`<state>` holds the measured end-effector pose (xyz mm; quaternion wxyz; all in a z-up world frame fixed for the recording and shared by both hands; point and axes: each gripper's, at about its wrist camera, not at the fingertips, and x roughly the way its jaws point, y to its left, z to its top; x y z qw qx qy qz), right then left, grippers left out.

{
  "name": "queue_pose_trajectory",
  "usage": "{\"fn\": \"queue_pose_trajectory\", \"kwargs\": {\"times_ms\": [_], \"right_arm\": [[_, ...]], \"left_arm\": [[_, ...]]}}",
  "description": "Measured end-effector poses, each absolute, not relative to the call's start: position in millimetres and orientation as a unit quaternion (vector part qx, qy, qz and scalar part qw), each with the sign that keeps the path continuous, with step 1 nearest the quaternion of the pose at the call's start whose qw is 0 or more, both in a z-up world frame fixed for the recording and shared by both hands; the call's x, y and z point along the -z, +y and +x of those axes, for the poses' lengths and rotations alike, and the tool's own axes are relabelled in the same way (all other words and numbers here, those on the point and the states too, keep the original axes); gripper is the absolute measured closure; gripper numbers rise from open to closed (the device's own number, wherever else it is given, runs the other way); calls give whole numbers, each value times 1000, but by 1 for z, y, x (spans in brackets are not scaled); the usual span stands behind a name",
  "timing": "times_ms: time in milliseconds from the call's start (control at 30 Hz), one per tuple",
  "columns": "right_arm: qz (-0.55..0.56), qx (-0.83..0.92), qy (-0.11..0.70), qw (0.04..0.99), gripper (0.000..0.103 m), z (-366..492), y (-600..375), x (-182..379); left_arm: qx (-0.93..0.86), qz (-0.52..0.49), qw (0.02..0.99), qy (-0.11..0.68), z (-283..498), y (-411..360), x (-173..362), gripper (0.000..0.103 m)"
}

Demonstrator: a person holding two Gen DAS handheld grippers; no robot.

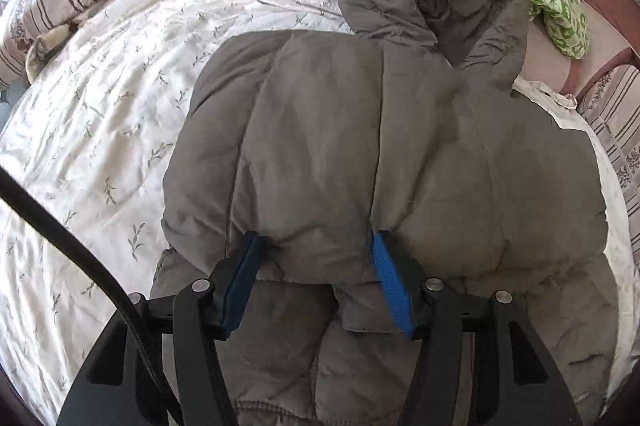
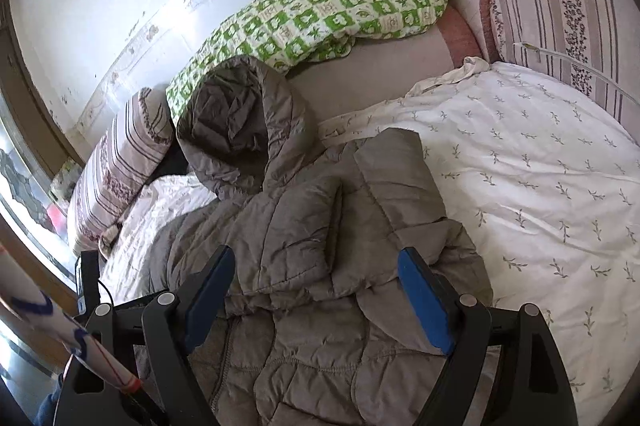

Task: Fold large clothes
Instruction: 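Grasp the jacket hem with both tools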

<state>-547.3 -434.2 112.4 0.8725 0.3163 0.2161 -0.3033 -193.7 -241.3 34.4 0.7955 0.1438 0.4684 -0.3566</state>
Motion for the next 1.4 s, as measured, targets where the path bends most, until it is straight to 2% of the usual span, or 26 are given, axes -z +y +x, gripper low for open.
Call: {"fn": "queue_pose_trajectory", "kwargs": {"times_ms": [233,300,467,667,800,1000,1200,1400], "right_arm": [[305,308,221,874,16,-544,-431,-112],[302,305,225,875,16,-539,-430,-112],[300,287,245,876,16,-505,-427,-111],[259,281,279,881,16,-456,-425,-112],[240,288,335,865,16,-419,-430,-81],[180,313,428,829,16,-386,-427,-36],[173,318,423,831,15,-389,-426,-35],[205,303,361,858,15,-406,-416,-69]], "left_arm": [[389,109,808,429,-217,-210,-75,46],[390,113,818,407,-222,-198,-82,41],[394,99,831,380,-214,-196,-90,38],[397,64,825,398,-190,-210,-75,35],[394,50,798,453,-178,-223,-49,35],[379,105,803,447,-187,-236,-34,31],[383,97,817,420,-192,-228,-44,30],[416,72,826,373,-212,-228,-72,30]]}}
